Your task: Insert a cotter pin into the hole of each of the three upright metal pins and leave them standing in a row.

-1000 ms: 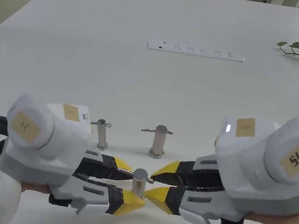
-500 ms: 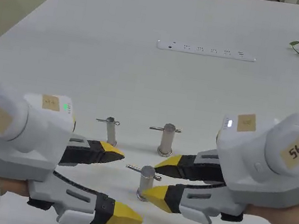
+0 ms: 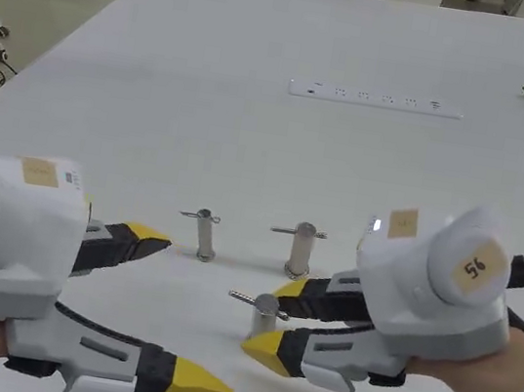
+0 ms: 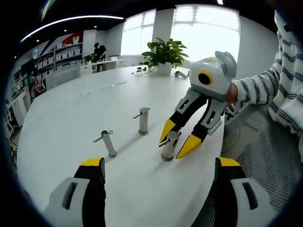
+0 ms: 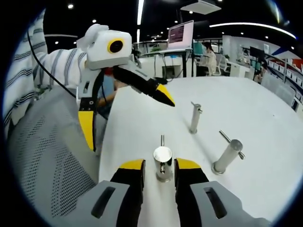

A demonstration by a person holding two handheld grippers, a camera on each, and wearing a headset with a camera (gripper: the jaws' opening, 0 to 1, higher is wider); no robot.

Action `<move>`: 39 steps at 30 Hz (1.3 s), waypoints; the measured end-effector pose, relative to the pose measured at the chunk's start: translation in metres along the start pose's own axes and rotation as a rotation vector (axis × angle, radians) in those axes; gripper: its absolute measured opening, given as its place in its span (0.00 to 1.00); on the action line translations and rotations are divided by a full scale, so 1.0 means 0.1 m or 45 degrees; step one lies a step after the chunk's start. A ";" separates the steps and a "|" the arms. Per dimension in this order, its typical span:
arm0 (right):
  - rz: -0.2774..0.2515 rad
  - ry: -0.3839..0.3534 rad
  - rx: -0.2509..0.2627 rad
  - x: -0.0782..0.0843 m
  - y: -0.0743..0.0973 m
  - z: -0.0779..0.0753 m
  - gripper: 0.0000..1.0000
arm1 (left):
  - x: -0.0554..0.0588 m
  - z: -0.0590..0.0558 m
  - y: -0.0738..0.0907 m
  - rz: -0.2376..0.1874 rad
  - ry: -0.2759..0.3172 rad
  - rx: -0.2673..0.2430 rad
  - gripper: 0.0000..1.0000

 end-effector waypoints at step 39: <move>-0.114 0.130 -0.045 0.07 0.05 -0.17 0.13 | -0.13 0.07 0.38 0.001 -0.070 -0.216 0.97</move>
Point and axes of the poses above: the centre of the closed fingertips' face, and the gripper's own axes: y roughly backward along the fingers, z roughly to its left, x roughly out of its underside, the point moved 3 cm from there along y, roughly backward along the fingers
